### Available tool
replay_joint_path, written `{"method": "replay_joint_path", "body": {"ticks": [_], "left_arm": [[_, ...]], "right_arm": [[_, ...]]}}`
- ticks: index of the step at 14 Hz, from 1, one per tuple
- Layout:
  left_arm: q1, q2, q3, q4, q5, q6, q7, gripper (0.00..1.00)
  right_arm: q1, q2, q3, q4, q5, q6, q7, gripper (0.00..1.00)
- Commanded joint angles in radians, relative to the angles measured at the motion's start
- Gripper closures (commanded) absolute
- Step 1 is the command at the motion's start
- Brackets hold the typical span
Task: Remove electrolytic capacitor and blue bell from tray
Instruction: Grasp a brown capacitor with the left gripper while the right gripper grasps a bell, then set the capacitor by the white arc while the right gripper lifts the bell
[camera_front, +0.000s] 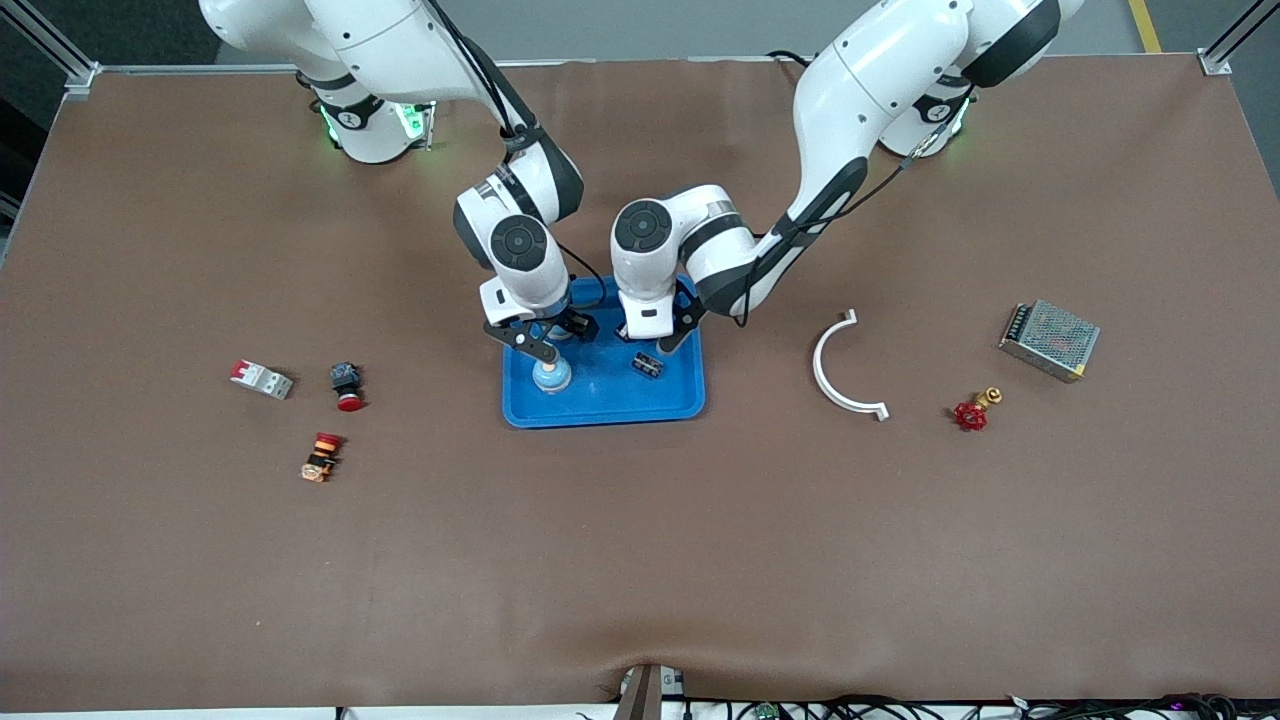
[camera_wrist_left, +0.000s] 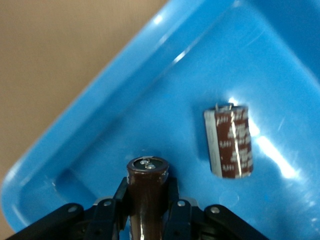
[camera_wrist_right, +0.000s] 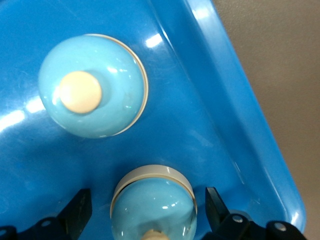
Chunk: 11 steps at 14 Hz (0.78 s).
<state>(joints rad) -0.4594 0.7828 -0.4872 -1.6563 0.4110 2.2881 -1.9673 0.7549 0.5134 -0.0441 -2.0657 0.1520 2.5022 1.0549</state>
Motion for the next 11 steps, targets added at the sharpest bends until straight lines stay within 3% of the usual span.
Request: {"method": "replay_joint_path", "body": {"ticks": [1, 3, 4, 5, 7, 8, 11], "left_arm": [[0.045, -0.097, -0.005, -0.005, 0.014, -0.120, 0.073, 1.00], [0.102, -0.154, -0.011, -0.014, 0.002, -0.183, 0.172, 1.00], [0.132, -0.180, -0.020, -0.023, -0.006, -0.217, 0.223, 1.00], [0.183, -0.201, -0.036, -0.037, -0.015, -0.235, 0.276, 1.00], [0.336, -0.229, -0.108, -0.095, -0.035, -0.237, 0.349, 1.00], [0.426, -0.234, -0.155, -0.124, -0.035, -0.237, 0.388, 1.00], [0.652, -0.240, -0.246, -0.209, -0.023, -0.237, 0.449, 1.00]], "right_arm": [[0.012, -0.009, -0.008, -0.013, 0.061, 0.014, 0.008, 0.00], [0.011, -0.007, -0.008, -0.013, 0.066, 0.012, 0.007, 0.01], [0.012, -0.009, -0.008, -0.013, 0.066, 0.013, 0.007, 0.15], [0.012, -0.009, -0.008, -0.011, 0.066, 0.014, 0.007, 0.33], [0.011, -0.010, -0.008, -0.010, 0.066, 0.007, 0.007, 0.93], [0.009, -0.016, -0.008, -0.007, 0.066, -0.002, 0.008, 1.00], [-0.017, -0.049, -0.010, 0.030, 0.070, -0.083, 0.001, 1.00]]}}
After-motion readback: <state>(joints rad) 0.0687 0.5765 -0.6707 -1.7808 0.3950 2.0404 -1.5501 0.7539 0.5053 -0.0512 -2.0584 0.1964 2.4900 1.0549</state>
